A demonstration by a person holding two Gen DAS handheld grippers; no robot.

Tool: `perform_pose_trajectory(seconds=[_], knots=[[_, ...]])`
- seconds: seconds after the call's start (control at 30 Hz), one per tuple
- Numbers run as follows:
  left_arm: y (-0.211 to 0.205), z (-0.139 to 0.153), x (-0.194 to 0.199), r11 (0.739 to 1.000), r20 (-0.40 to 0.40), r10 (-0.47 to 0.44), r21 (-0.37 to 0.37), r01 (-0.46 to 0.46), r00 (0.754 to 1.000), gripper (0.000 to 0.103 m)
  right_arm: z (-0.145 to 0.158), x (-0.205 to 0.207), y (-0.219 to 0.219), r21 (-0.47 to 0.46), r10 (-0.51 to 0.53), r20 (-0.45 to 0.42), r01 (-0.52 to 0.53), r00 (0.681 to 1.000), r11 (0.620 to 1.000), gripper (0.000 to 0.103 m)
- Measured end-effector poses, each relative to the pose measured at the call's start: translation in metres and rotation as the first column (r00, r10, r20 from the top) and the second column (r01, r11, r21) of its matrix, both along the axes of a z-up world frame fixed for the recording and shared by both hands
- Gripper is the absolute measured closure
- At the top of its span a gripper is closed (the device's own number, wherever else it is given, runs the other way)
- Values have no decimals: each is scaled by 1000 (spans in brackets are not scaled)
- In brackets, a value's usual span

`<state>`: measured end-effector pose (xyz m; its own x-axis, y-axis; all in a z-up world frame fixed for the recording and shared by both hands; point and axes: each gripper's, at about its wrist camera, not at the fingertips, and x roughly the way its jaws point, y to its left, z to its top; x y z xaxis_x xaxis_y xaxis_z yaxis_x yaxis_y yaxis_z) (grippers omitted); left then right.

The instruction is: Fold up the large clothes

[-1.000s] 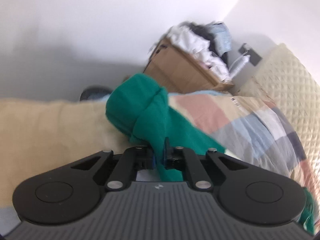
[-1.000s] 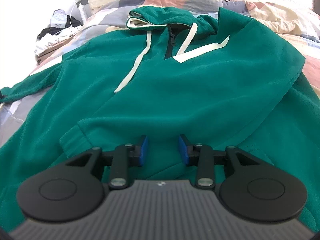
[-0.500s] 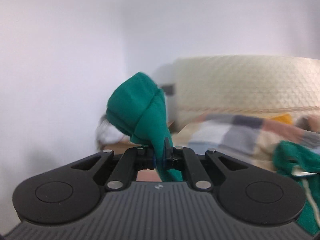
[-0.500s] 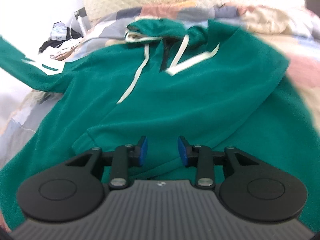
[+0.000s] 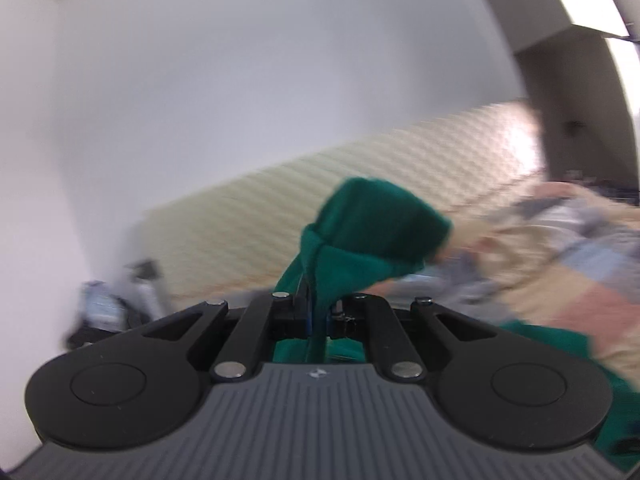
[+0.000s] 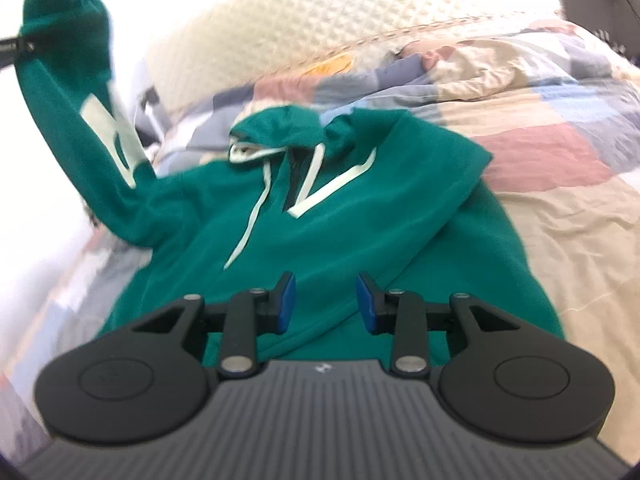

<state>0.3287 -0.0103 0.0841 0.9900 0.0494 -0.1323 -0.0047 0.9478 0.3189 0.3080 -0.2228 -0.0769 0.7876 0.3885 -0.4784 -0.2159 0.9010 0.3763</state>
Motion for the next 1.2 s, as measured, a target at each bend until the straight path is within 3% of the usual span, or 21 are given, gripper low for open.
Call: perform_pose_trajectory(seconds=[0.13, 0.3, 0.4, 0.47, 0.53, 0.63, 0.7, 0.73, 0.77, 0.8, 0.93, 0.97, 1.07, 1.13, 1.2], knots=[[-79, -48, -6, 991, -97, -107, -88, 98, 990, 96, -1, 5, -25, 72, -56, -15, 57, 998, 996, 65], [-144, -138, -4, 973, -233, -186, -179, 146, 954, 96, -7, 10, -57, 152, -144, -41, 149, 989, 977, 65], [-151, -191, 8, 949, -378, -193, -307, 75, 905, 96, -11, 12, -72, 201, -164, -70, 175, 984, 964, 65], [-142, -221, 19, 943, -452, -196, -332, 40, 871, 96, -12, 10, -80, 228, -157, -73, 169, 985, 959, 65], [-137, -241, 16, 942, -482, -208, -334, 41, 851, 96, -12, 10, -80, 227, -151, -71, 163, 986, 960, 65], [-131, -247, 17, 933, -503, -239, -357, 52, 831, 94, -15, 10, -77, 224, -131, -86, 147, 988, 963, 65], [-121, -242, 12, 924, -517, -274, -375, 74, 811, 83, -16, 13, -72, 224, -112, -95, 131, 989, 966, 65], [-114, -237, 7, 919, -523, -288, -387, 77, 802, 69, -16, 12, -70, 221, -107, -97, 127, 989, 967, 65], [-106, -229, 2, 909, -528, -302, -410, 73, 794, 45, -16, 13, -68, 219, -103, -99, 123, 990, 968, 65], [-95, -229, -3, 895, -526, -317, -441, 66, 789, 38, -17, 13, -66, 217, -99, -103, 120, 990, 969, 65], [-45, -211, -25, 818, -480, -388, -573, 54, 787, 32, -18, 12, -59, 200, -92, -117, 115, 989, 973, 65], [-32, -209, -31, 806, -463, -389, -589, 51, 796, 31, -19, 14, -56, 193, -92, -126, 115, 988, 974, 64], [8, -208, -31, 800, -435, -322, -600, -5, 841, 28, -22, 17, -46, 176, -93, -146, 119, 985, 977, 49], [35, -212, -18, 788, -444, -251, -610, -85, 860, 29, -23, 19, -36, 155, -89, -150, 113, 985, 981, 47], [63, -220, 1, 735, -455, -192, -653, -180, 870, 30, -24, 20, -25, 136, -74, -138, 93, 988, 986, 47]])
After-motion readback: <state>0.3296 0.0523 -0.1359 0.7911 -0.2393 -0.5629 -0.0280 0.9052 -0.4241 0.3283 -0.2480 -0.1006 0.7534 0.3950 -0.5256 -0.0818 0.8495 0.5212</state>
